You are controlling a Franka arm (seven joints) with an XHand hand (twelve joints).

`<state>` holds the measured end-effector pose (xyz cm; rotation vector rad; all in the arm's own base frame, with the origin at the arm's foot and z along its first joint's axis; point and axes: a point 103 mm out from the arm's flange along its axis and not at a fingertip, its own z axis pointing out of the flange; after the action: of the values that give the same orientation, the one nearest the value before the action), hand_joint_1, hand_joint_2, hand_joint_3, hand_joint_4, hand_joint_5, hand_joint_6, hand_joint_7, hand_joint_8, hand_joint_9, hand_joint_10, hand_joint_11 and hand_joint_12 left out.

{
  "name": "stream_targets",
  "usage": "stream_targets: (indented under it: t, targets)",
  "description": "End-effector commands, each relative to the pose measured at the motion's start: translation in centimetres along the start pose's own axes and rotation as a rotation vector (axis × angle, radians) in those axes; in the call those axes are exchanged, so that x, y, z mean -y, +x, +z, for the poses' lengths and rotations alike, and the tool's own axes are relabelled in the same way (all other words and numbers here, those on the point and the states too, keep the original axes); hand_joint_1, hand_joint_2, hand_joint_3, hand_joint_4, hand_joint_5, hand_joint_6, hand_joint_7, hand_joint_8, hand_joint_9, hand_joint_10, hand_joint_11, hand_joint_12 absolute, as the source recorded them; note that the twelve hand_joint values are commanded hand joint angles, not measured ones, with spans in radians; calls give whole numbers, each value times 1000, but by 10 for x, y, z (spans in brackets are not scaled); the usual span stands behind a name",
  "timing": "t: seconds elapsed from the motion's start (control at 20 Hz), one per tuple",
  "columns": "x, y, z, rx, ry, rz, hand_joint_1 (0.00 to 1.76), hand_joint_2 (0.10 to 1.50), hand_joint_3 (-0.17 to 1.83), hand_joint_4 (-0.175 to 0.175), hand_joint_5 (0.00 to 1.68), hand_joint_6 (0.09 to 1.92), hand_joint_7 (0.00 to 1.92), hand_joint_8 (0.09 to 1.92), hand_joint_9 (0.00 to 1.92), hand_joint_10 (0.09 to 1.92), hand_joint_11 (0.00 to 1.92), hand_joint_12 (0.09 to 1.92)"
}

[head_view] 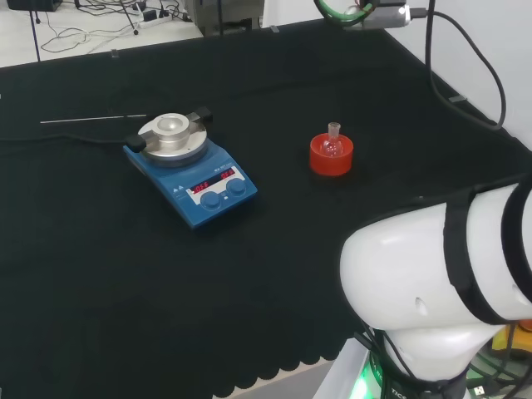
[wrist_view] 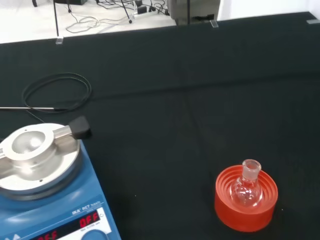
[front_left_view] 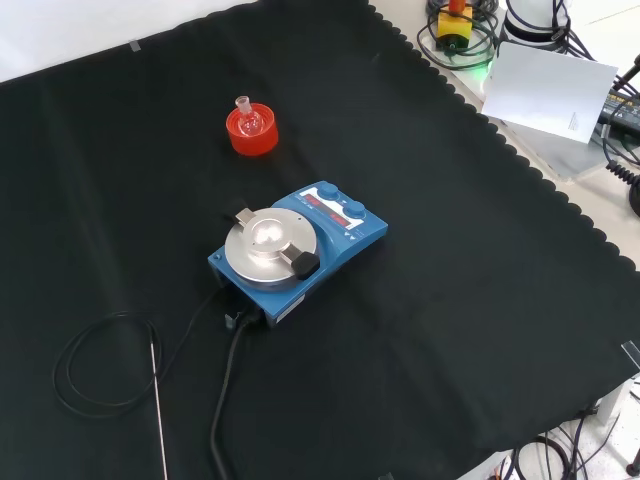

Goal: Pick up the round-bottom flask.

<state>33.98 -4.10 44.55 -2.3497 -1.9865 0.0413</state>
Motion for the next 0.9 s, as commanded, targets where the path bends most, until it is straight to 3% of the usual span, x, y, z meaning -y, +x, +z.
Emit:
stream_targets:
  t: [0.05, 0.45, 0.9]
  targets:
    - [-36, -33, 39, -33, 35, 29, 83, 1296, 239, -25, 402, 155, 125, 641, 255, 705, 28, 1416]
    - [-94, -77, 88, -90, 62, 66, 172, 1263, 213, -30, 426, 150, 151, 651, 283, 711, 38, 1419]
    - [-134, -110, 156, -117, 122, 116, 401, 1156, 171, -40, 458, 142, 185, 668, 328, 717, 58, 1419]
